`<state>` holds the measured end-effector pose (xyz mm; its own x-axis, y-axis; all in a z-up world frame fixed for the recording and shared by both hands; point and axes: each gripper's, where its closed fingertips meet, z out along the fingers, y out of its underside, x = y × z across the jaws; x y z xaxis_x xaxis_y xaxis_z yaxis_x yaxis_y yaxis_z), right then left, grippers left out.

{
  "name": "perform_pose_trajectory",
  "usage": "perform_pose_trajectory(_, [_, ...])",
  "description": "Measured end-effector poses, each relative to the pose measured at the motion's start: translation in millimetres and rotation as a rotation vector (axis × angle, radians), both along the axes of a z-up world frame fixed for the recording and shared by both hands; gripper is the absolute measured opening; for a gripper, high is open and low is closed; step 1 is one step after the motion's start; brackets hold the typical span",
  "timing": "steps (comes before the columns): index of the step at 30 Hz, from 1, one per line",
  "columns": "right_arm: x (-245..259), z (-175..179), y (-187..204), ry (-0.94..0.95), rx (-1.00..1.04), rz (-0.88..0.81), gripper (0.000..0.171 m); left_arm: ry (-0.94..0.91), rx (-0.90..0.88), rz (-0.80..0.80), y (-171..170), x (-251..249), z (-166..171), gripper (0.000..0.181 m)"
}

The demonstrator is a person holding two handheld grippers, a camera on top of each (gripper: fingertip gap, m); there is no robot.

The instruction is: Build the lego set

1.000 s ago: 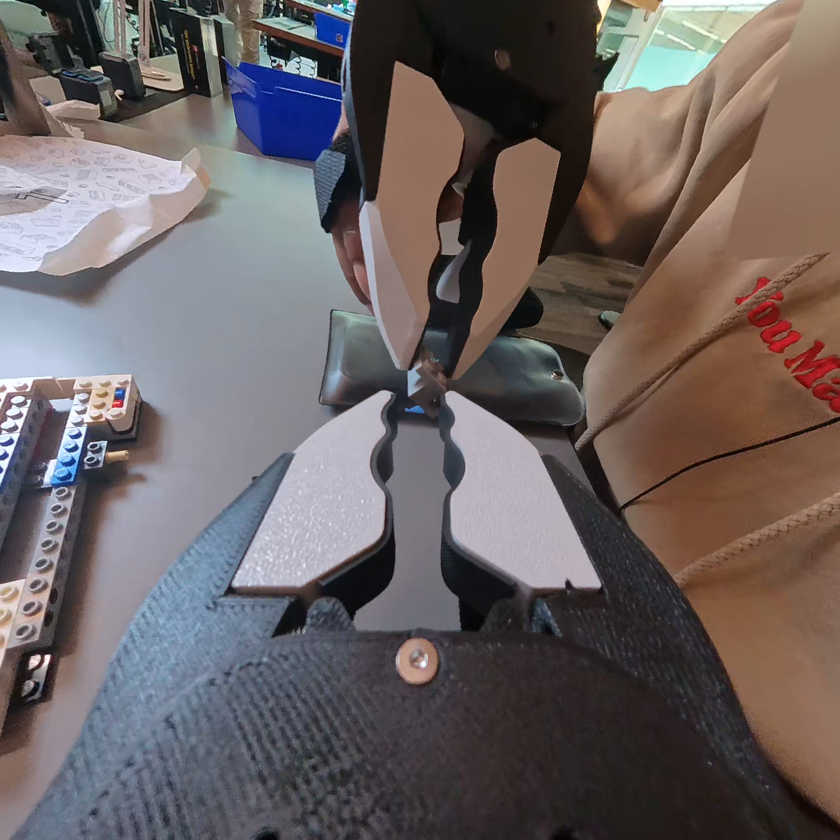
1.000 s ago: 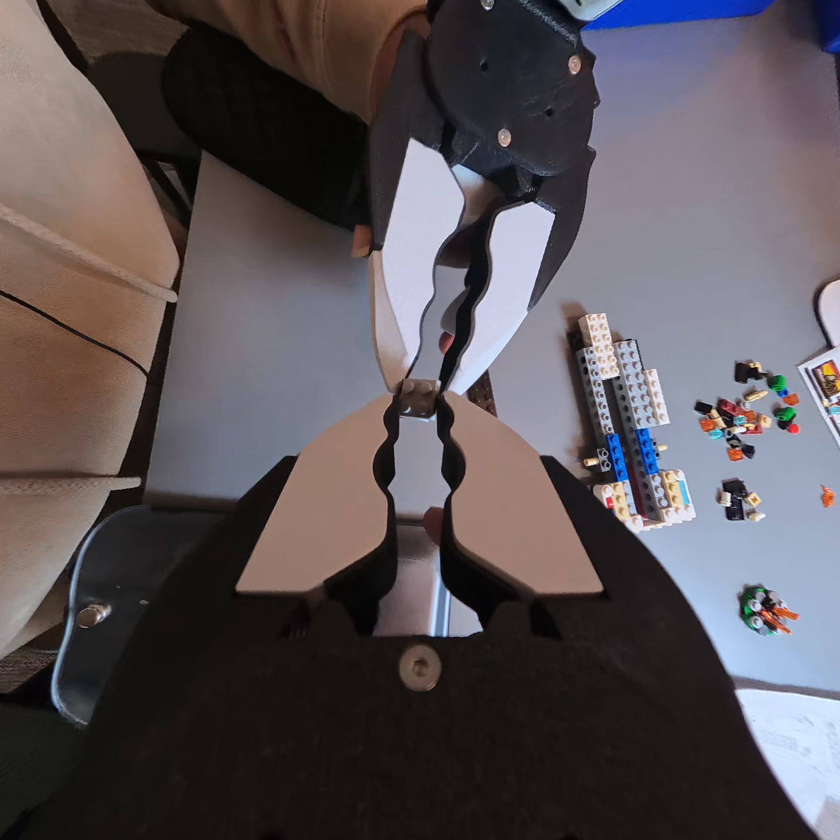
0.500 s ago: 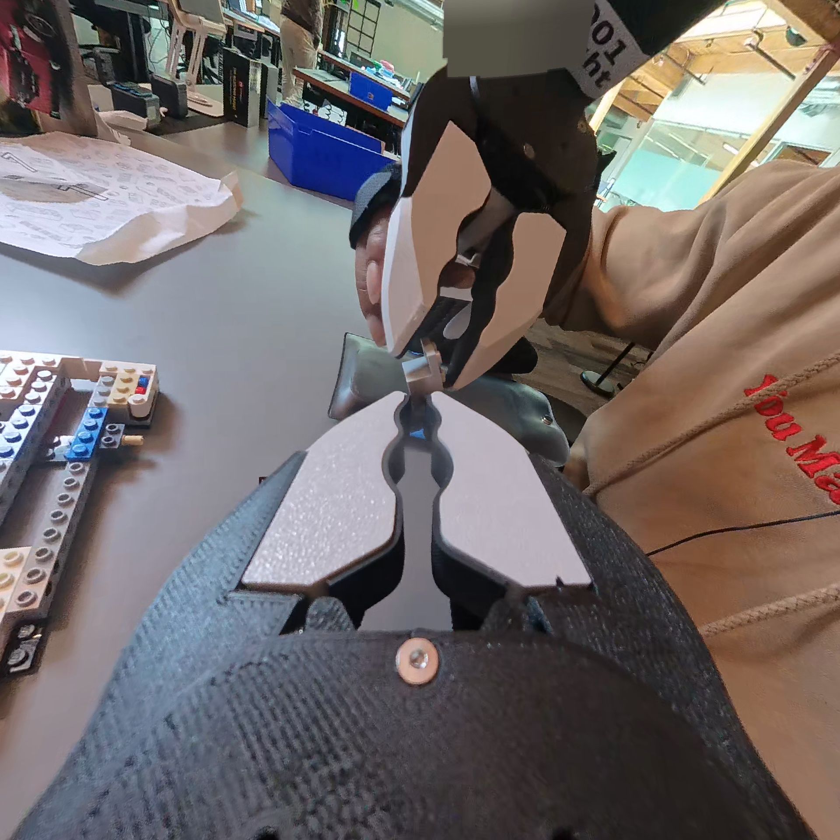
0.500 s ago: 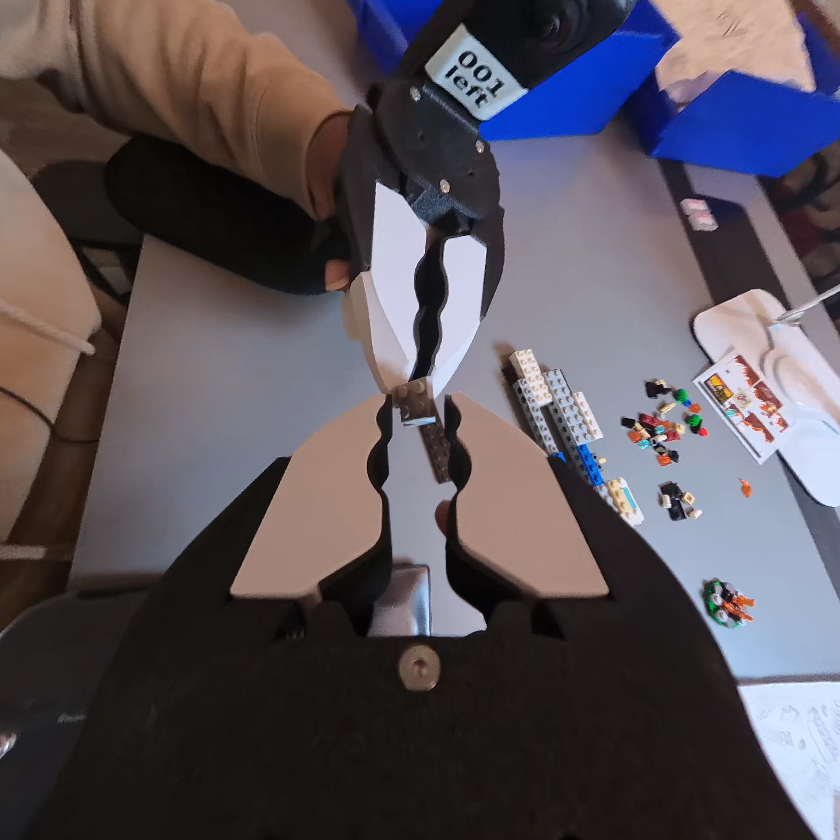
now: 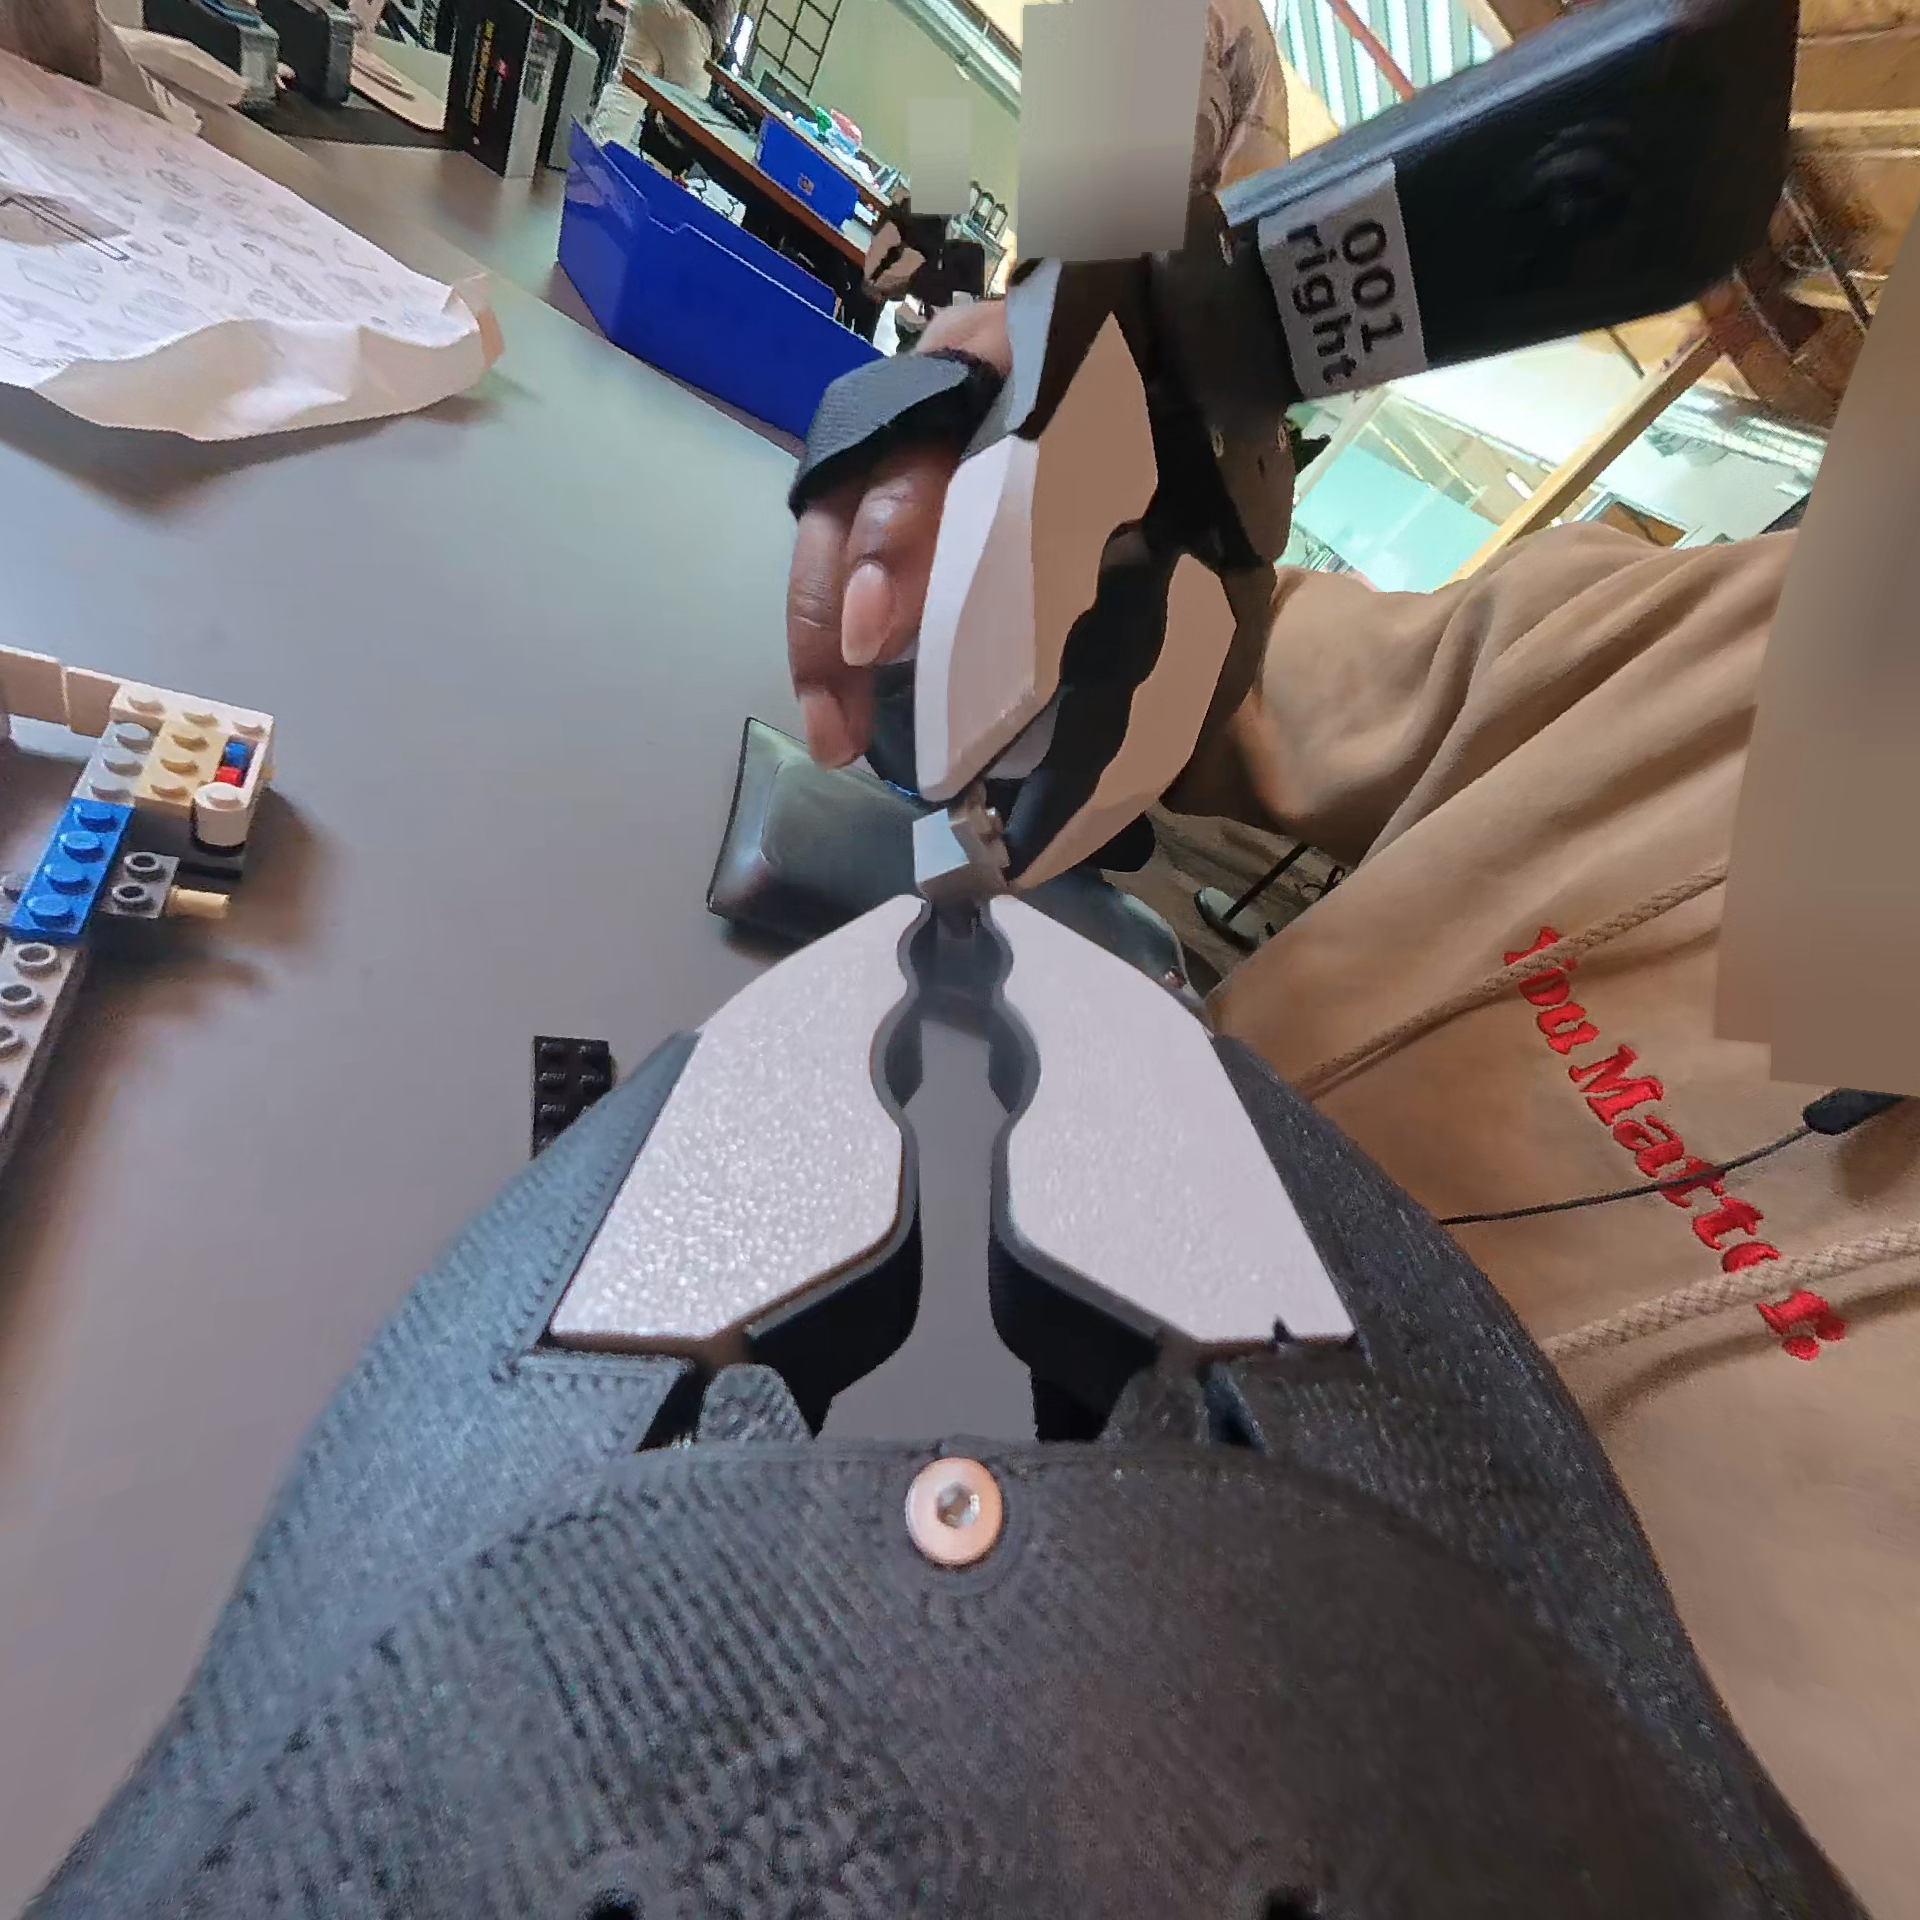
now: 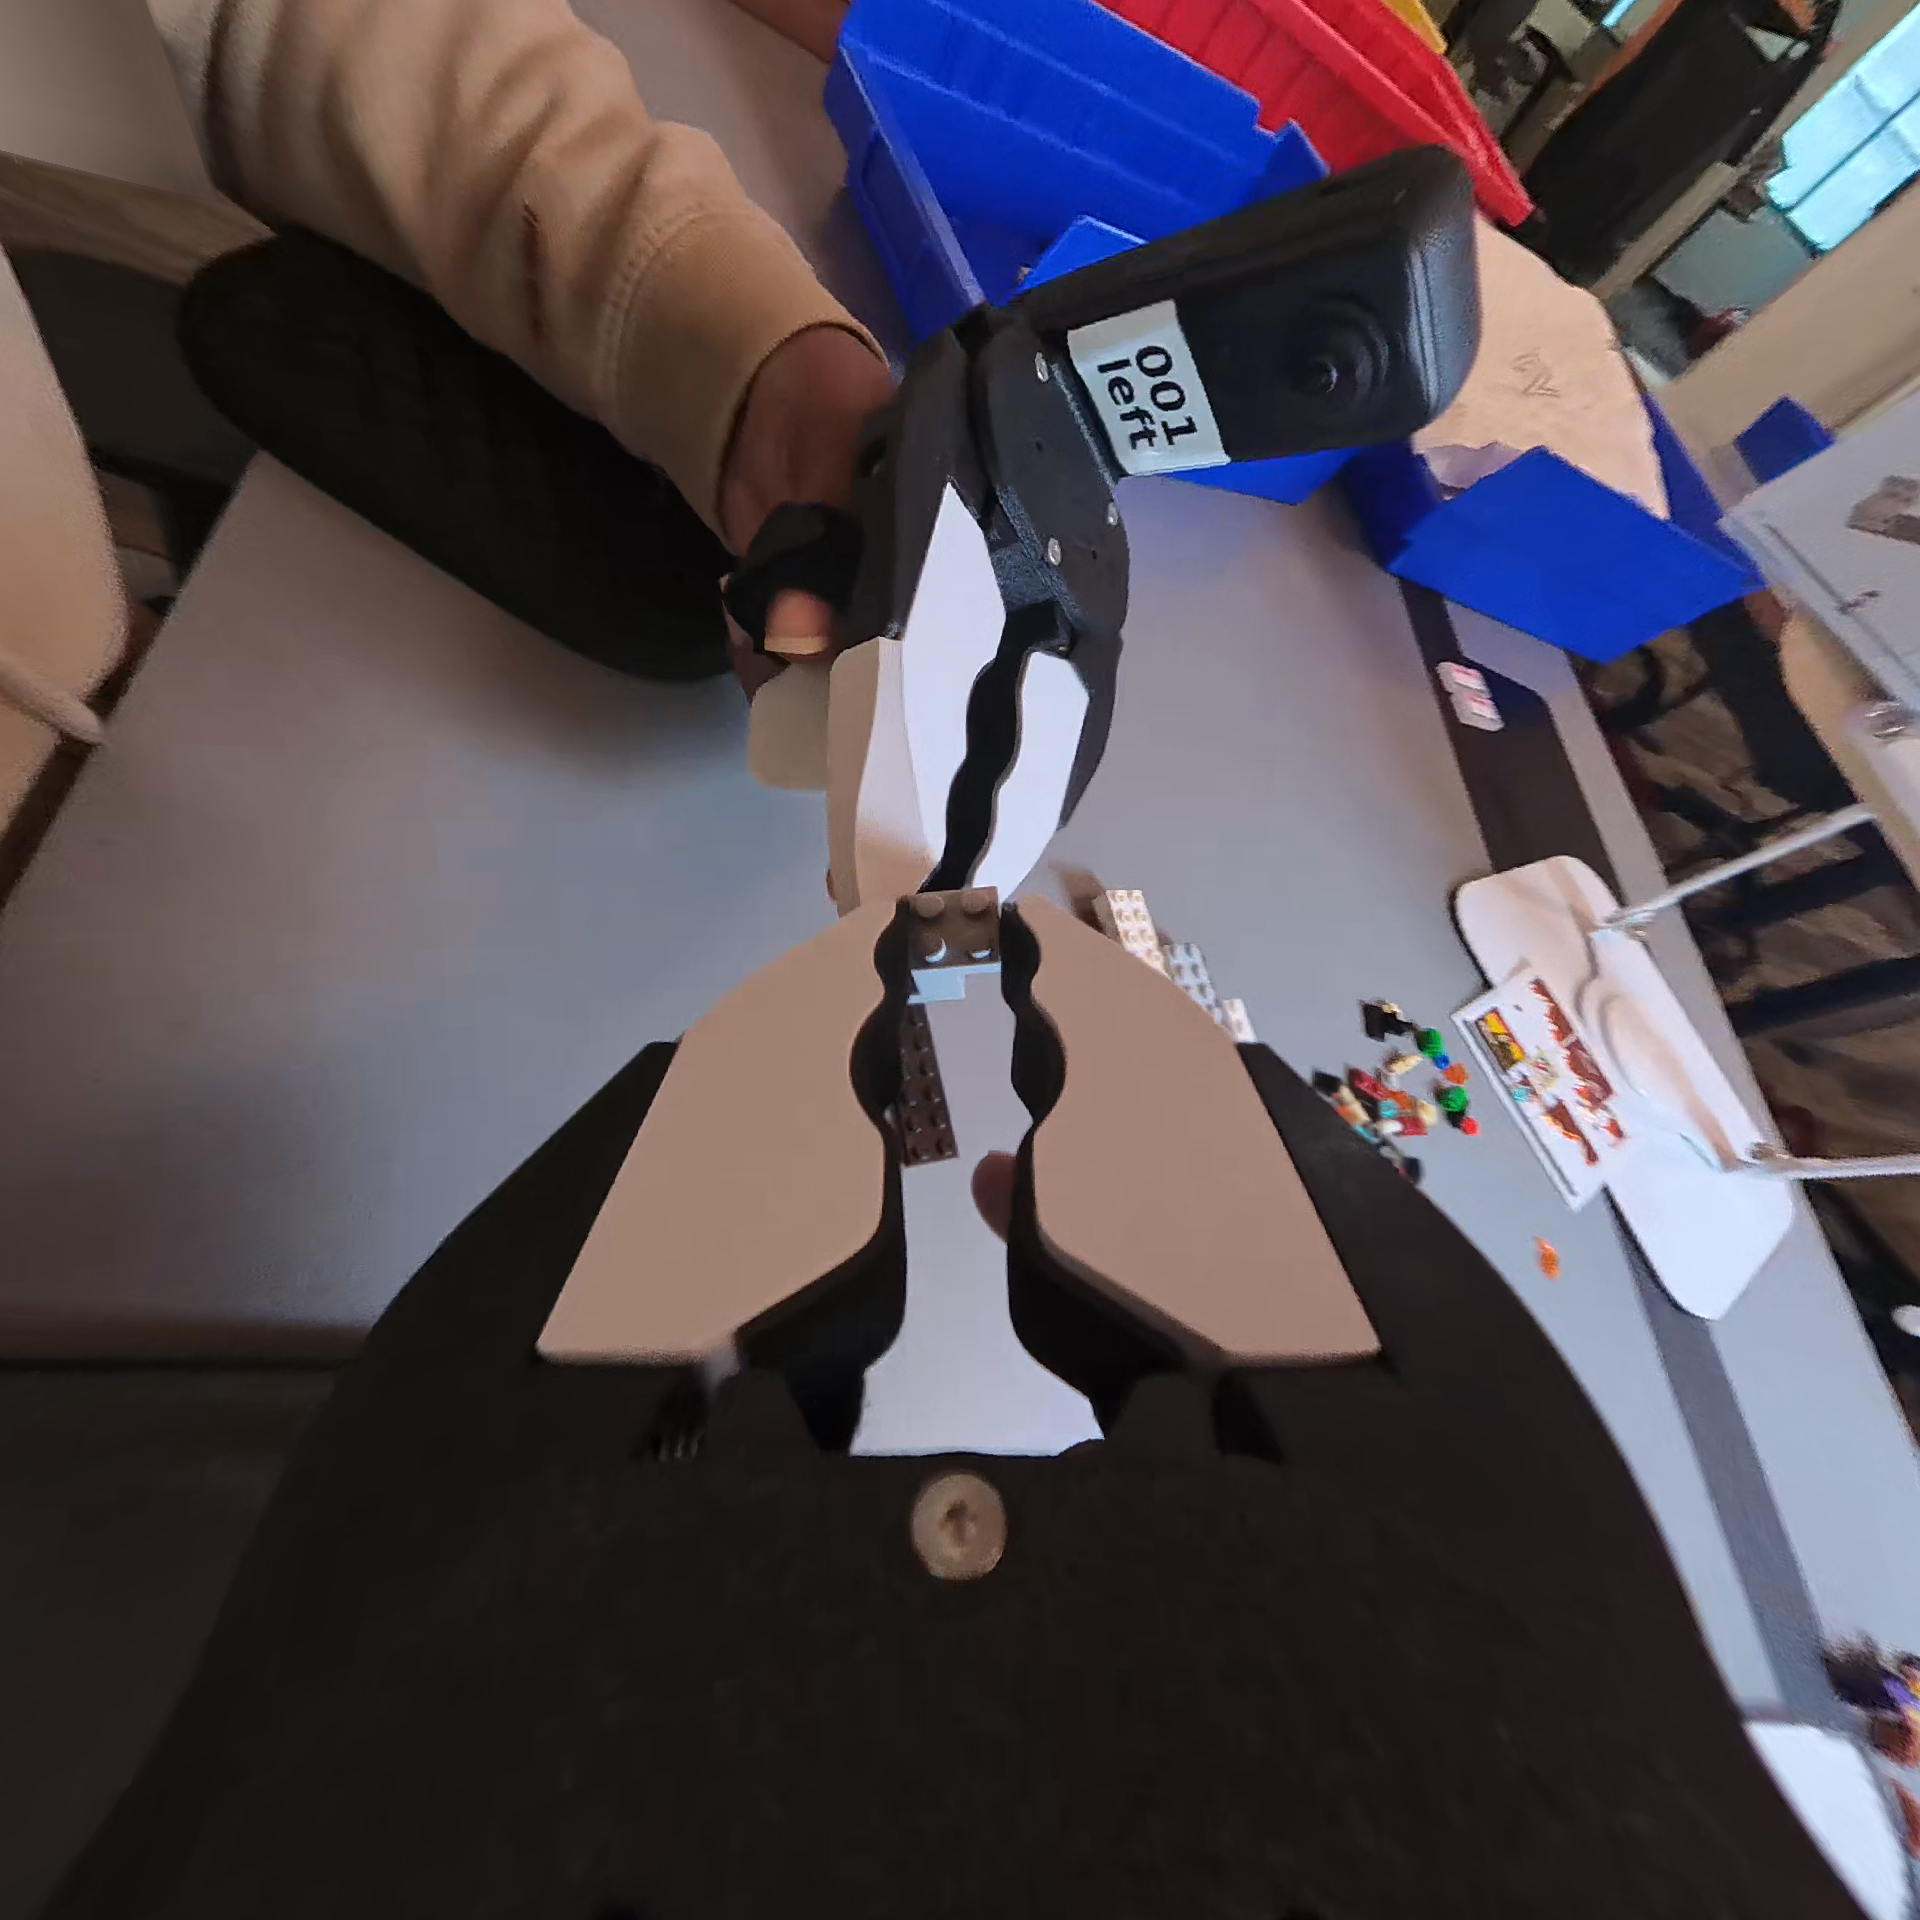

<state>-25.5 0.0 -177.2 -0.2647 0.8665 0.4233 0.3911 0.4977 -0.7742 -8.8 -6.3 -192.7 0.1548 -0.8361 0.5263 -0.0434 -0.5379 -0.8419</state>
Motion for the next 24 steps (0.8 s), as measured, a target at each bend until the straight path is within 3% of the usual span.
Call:
perform_pose_trajectory(3, [1,-6,3,-0.033,-0.084,0.009,0.016,0.094,0.103,0.013,2,-3,-5,0.018])
perform_pose_trajectory(7, [9,-31,14,-0.126,-0.183,-0.02,0.016,0.456,0.303,0.099,20,-24,-42,0.025])
perform_pose_trajectory(10, [11,-49,25,-0.174,-0.248,-0.036,0.016,0.653,0.313,0.092,22,-34,-71,0.03])
perform_pose_trajectory(15, [11,-64,32,-0.223,-0.293,-0.039,0.016,0.773,0.316,0.098,25,-39,-88,0.032])
perform_pose_trajectory(24, [0,-79,42,-0.313,-0.356,-0.001,0.016,0.834,0.447,0.069,30,-36,-89,0.016])
